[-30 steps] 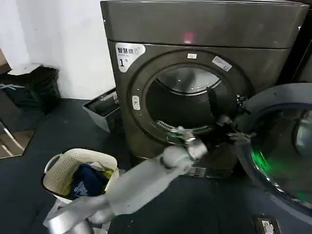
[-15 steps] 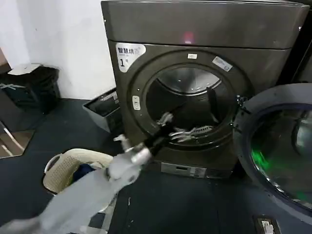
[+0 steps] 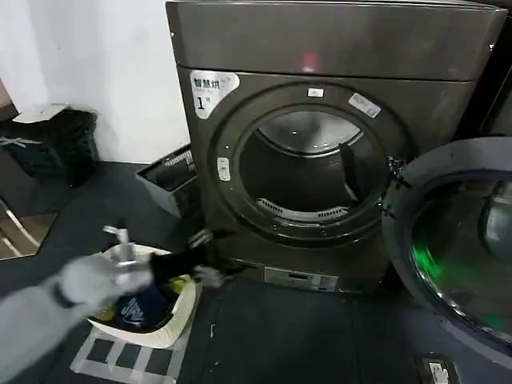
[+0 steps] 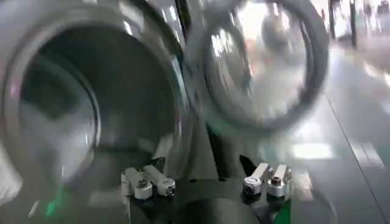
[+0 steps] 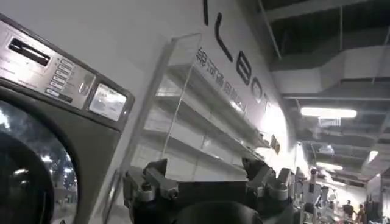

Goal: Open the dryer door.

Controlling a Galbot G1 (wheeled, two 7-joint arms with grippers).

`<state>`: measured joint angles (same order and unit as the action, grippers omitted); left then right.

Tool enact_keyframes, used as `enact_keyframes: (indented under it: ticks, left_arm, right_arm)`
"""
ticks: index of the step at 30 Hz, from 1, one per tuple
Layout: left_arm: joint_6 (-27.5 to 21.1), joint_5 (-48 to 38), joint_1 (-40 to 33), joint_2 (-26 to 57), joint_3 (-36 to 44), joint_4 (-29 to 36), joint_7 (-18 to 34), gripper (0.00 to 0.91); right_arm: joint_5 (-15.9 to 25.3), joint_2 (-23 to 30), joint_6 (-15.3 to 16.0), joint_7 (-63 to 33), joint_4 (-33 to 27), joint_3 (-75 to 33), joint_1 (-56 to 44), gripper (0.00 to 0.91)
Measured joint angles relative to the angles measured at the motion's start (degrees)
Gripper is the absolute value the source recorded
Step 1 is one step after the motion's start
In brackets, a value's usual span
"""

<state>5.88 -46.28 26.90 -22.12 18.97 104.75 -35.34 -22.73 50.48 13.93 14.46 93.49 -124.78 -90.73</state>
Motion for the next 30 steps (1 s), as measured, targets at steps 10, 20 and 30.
enact_keyframes:
  ticks: [10,20,30]
  left_arm:
    - [-8.2,12.9,5.8,13.2,-8.8,-2.2,-9.1,0.907]
    - [-14.5,25.0,7.8,17.7,-12.0,-3.3,-11.3,0.907]
    - [-12.2,33.9,8.3,18.3,-12.7,-4.8,-14.6,0.907]
  right_arm:
    - [3.2,-0.8,-1.6,0.4,-0.8,1.9,1.9,0.907]
    - [3.6,-0.8,-2.7,1.4,-1.0,0.8,1.2,0.907]
    - [3.6,-0.5,-2.9,1.5,-1.3,1.0,1.0,0.907]
